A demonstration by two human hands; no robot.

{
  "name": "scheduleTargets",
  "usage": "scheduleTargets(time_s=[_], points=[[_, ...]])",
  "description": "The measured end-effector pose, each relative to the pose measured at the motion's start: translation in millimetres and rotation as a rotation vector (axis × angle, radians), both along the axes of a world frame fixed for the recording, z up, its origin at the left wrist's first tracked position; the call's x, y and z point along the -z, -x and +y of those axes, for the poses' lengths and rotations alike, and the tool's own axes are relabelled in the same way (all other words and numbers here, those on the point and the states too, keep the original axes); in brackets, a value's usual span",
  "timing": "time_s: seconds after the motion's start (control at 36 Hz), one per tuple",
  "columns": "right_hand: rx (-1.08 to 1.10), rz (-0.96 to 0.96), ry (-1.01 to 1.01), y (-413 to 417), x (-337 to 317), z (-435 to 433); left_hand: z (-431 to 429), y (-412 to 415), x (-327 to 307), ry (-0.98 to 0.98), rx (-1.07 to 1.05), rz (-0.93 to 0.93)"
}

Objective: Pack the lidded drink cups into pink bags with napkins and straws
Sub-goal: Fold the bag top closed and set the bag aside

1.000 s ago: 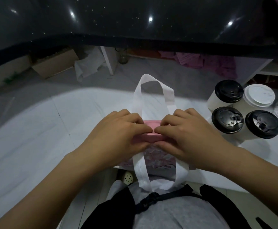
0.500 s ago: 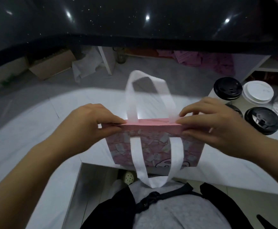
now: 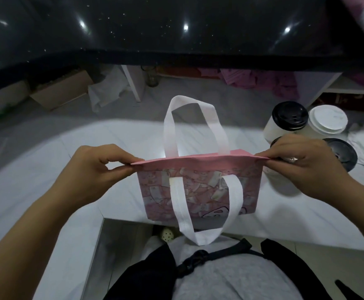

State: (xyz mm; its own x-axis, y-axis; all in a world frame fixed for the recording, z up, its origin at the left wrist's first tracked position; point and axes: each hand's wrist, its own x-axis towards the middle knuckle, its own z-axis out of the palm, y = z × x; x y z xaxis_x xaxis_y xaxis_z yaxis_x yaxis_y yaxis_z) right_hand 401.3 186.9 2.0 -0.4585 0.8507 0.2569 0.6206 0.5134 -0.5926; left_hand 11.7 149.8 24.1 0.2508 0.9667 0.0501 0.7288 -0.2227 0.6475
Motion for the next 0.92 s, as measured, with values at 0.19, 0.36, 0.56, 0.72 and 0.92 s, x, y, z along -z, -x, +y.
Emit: scheduleTargets(time_s=[0.19, 0.36, 0.56, 0.72, 0.92], points=[[0.068, 0.043, 0.023, 2.6, -14.1, 19.0, 5.2, -5.3, -6.0, -0.029, -0.08, -0.025], [0.085, 0.005, 0.059, 6.9, -15.5, 27.4, 7.4, -12.7, -0.7, -0.055, -0.143, 0.006], [0.112, -0.014, 0.091, 19.0, -13.0, 18.1, -0.3, -17.4, 10.8, 0.002, -0.22, -0.135], [0.369, 0.404, 0.273, 39.3, -2.4, 7.7, -15.6, -39.8, 23.4, 0.064, -0.599, -0.6], [0.555, 0.793, 0.467, 42.3, 11.9, 4.5, -18.0, -53.9, 23.5, 0.117, -0.632, -0.797]])
